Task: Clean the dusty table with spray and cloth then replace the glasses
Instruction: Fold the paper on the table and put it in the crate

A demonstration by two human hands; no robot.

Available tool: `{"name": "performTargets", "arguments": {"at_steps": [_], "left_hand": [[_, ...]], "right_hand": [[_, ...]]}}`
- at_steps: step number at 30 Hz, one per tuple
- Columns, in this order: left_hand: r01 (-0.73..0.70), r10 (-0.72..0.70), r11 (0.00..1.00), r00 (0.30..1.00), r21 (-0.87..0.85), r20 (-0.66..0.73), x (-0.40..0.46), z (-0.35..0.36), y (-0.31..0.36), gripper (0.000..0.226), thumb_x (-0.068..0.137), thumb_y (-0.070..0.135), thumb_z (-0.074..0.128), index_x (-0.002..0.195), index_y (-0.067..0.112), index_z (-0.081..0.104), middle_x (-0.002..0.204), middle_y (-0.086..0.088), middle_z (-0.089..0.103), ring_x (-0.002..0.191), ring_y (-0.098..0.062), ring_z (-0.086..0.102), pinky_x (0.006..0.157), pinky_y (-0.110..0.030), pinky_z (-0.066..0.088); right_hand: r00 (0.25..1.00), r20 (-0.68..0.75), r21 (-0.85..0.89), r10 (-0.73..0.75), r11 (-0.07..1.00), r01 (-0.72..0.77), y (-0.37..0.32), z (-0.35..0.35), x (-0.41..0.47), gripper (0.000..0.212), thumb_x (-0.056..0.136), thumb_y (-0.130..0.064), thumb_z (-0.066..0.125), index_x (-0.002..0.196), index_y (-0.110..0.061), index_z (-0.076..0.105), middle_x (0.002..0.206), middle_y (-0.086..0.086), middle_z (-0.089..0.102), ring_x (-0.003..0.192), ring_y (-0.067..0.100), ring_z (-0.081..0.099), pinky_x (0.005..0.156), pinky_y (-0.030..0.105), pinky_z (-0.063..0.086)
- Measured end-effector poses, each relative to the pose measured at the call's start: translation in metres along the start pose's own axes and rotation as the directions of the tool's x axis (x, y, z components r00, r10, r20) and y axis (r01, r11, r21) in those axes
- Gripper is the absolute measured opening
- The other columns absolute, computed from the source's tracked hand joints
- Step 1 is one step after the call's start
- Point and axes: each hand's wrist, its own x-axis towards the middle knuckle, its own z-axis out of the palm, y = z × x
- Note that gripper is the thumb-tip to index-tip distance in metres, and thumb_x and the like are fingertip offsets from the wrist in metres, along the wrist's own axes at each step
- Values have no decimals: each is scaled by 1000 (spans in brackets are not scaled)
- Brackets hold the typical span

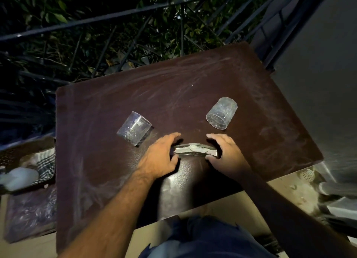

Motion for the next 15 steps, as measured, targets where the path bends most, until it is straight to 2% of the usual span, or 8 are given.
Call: {"name": "performTargets", "arguments": {"at_steps": [1, 3, 6, 9, 11, 15], "left_hand": [[12, -13, 1000, 999, 13, 52, 3, 1, 1, 73, 84, 31, 72, 150, 31, 41, 144, 10, 56, 133, -11, 52, 117, -30, 39], [49, -54, 998, 992, 45, 114, 7, 5, 3, 73, 88, 33, 74, 153, 31, 41, 153, 9, 51, 139, -12, 48, 120, -29, 35], [95, -97, 995, 991, 18, 91, 7, 7, 7, 55, 94, 28, 67, 147, 30, 52, 145, 6, 60, 132, -14, 55, 113, -21, 35], [126, -126, 992, 991, -1, 34, 3, 2, 10, 40, 96, 23, 60, 135, 29, 62, 131, 5, 68, 119, -16, 63, 97, -18, 40], [148, -149, 989, 989, -3, -8, 2, -4, 7, 37, 94, 18, 59, 129, 30, 64, 125, 6, 70, 113, -18, 65, 95, -21, 44], [168, -169, 986, 981, -12, -97, -5, -24, 1, 39, 94, 17, 59, 131, 31, 63, 126, 7, 70, 114, -18, 64, 100, -26, 47]], "right_hand": [[997, 78, -19, 11, 1000, -9, 0, 0, 4, 67, 76, -25, 76, 139, -27, 53, 136, -11, 53, 128, 9, 43, 106, 12, 23], [988, 151, -49, 10, 999, -3, -1, 1, 10, 58, 78, -28, 75, 134, -31, 59, 131, -12, 60, 125, 10, 51, 105, 17, 32], [984, 180, -50, -10, 999, 19, -4, 1, 18, 37, 80, -27, 72, 117, -31, 68, 112, -12, 71, 108, 11, 62, 96, 24, 43], [979, 202, -13, 5, 1000, -3, -13, -3, 25, 33, 81, -28, 73, 114, -36, 69, 98, -20, 72, 96, 1, 63, 88, 20, 45], [980, 200, 28, 4, 1000, -10, -20, -5, 30, 33, 81, -29, 75, 113, -38, 70, 88, -23, 70, 87, -2, 64, 83, 18, 46], [981, 183, 48, -61, 997, 53, -45, -12, 43, 34, 83, -28, 76, 116, -37, 70, 96, -18, 72, 89, 1, 66, 88, 23, 51]]}}
